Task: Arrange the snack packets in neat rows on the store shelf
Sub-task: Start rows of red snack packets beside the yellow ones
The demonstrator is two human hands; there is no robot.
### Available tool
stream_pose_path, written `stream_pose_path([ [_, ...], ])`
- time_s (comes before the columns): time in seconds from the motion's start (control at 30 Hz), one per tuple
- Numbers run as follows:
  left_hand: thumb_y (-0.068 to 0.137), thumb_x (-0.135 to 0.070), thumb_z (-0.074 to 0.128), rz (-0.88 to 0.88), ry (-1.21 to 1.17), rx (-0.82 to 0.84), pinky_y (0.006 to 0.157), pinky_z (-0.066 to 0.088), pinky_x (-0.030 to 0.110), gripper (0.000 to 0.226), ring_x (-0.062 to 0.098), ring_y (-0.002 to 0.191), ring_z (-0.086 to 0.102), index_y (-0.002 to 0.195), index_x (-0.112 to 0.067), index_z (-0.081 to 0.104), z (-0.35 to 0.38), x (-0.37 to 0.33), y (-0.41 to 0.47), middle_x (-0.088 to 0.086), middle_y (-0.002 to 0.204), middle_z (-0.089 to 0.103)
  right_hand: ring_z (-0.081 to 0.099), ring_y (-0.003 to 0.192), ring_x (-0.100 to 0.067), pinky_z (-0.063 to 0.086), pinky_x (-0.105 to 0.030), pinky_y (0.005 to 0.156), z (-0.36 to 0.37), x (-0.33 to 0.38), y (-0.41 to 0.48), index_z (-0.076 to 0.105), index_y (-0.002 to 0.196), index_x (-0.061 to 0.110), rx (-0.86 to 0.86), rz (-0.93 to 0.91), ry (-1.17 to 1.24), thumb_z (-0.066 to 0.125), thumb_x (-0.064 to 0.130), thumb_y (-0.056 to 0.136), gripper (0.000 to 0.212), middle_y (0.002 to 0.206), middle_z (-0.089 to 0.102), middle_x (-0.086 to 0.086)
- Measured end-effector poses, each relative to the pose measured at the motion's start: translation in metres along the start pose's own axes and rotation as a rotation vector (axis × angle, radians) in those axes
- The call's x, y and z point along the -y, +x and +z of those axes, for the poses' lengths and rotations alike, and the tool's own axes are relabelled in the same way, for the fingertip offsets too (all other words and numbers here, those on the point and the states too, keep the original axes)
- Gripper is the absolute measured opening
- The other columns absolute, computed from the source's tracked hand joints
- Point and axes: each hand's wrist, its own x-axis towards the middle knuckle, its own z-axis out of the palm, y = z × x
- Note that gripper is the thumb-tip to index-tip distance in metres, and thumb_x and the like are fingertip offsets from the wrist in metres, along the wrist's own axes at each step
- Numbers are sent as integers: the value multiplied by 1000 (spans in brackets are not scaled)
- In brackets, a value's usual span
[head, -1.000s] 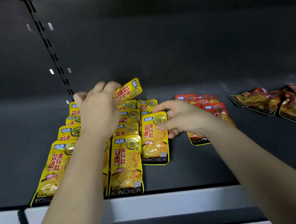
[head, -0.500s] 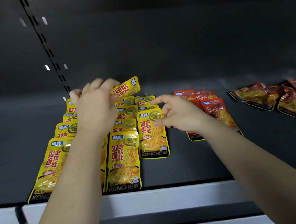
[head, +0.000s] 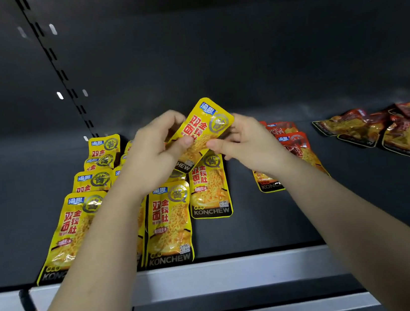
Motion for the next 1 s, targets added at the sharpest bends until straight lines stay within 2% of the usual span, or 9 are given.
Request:
stream_pose_path([
  [0.1,87,-26,60,-9,-101,-13,74,56,51,9,25,86,66,95,-22,57,-3,-1,-1,3,90,67,68,82,-1,51,-17,68,2,5,-2,66,96,26,44,-38,174,70,10,87,19,89,73,12],
  [0.17,87,-25,62,-7,-114,-22,74,56,50,9,24,83,67,95,-22,59,-4,-2,-1,2,88,68,68,83,-5,52,-21,65,3,7,-3,64,99,24,46,-53,262,68,12,88,16,90,73,9],
  [0.27,86,-24,64,0,-73,-8,76,55,49,10,22,82,67,95,-20,60,-2,-4,-3,1,87,69,66,82,-13,53,-27,61,3,7,-2,62,100,20,16,-99,256,63,15,93,9,92,70,0],
  [0.43,88,-18,67,18,-8,-21,76,55,45,10,16,82,67,96,-17,62,0,-3,-4,-3,87,69,66,82,-12,53,-27,60,3,5,-2,60,103,14,31,-95,201,61,18,95,10,92,69,1],
  [0.53,88,-20,67,27,32,-37,75,53,45,10,17,81,66,96,-18,62,-1,-2,-4,-3,86,68,65,83,-14,54,-33,62,2,5,-2,57,105,10,57,-103,174,57,19,97,12,93,66,-2],
  [0.63,89,-32,62,92,148,-48,71,50,42,16,16,75,60,98,-19,60,1,1,-4,-7,80,62,63,81,-15,54,-31,60,2,4,-2,57,101,14,39,-122,193,57,17,97,5,90,63,-3],
  [0.77,87,-59,42,95,416,19,66,43,38,47,14,74,49,93,-15,57,0,8,-4,-7,78,51,61,75,-11,48,-26,54,-2,5,-2,59,97,19,-70,-108,245,60,17,95,4,82,65,7],
  [0.9,89,-63,27,-41,504,-9,83,45,43,59,23,94,57,106,-19,61,-4,17,-4,-1,96,59,54,62,-12,38,-22,46,-11,7,-2,58,93,22,-224,-1,349,64,13,92,11,76,64,4],
  [1.0,97,-50,39,-127,631,-54,92,40,44,41,28,104,57,115,-20,60,-4,19,-4,3,108,58,51,50,-12,34,-20,40,-20,6,-4,61,96,17,-99,88,376,64,11,91,9,70,66,0],
])
